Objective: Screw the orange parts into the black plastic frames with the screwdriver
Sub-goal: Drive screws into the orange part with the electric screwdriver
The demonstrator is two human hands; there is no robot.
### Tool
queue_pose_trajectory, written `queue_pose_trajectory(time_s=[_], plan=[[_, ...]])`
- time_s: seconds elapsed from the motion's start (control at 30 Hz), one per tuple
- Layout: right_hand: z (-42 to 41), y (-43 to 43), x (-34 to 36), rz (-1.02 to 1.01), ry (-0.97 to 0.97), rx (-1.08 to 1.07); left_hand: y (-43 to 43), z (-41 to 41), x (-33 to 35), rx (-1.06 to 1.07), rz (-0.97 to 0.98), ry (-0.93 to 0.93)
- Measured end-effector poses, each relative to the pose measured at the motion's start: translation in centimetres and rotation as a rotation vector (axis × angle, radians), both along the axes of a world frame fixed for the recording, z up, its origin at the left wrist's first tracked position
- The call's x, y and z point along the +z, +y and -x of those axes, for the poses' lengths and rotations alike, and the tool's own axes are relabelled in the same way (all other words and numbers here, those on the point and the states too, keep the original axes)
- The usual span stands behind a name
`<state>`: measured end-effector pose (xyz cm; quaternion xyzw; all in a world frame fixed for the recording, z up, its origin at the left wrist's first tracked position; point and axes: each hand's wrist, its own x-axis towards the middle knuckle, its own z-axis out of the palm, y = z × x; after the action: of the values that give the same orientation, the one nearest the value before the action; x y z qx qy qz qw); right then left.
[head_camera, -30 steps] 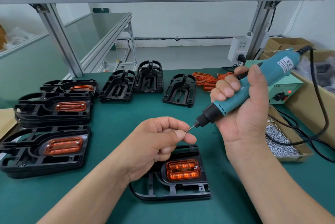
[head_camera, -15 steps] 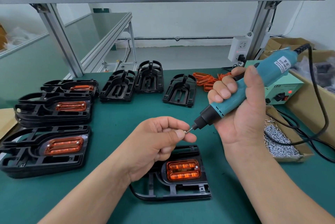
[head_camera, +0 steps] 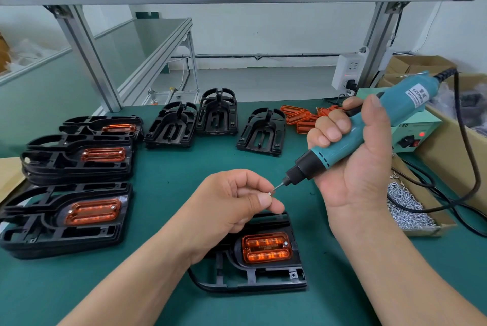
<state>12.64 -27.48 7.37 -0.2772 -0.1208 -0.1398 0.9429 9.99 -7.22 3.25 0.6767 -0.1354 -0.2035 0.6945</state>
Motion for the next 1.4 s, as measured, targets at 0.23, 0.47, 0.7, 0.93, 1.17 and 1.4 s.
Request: queue_pose_trajectory(time_s=[0.23,0.47,0.7,0.93,1.17,1.4], plan=[[-0.09,0.03,-0.17,0.022,-0.020,0.027,0.01,-0.01,0.13,0.018,-0.031,-0.041],[-0.11,0.03,-0.32,0.024,-0.018,0.027,0.01,-0.04,0.11,0.016,-0.056,-0.055],[-0.17,0.02,-0.34,0.034,-0.011,0.029,0.02,0.02,0.09,0.013,-0.058,-0.059],[-0.18,0.01,-0.31,0.022,-0.010,0.023,-0.12,0.01,0.02,0.023,-0.054,-0.078],[-0.17,0.02,-0.26,0.026,-0.009,0.023,-0.16,0.11,0.07,0.003,-0.052,-0.066],[-0.14,0.00,-0.24,0.037,-0.011,0.022,-0.31,0.22,0.12,0.007,-0.043,-0.062]])
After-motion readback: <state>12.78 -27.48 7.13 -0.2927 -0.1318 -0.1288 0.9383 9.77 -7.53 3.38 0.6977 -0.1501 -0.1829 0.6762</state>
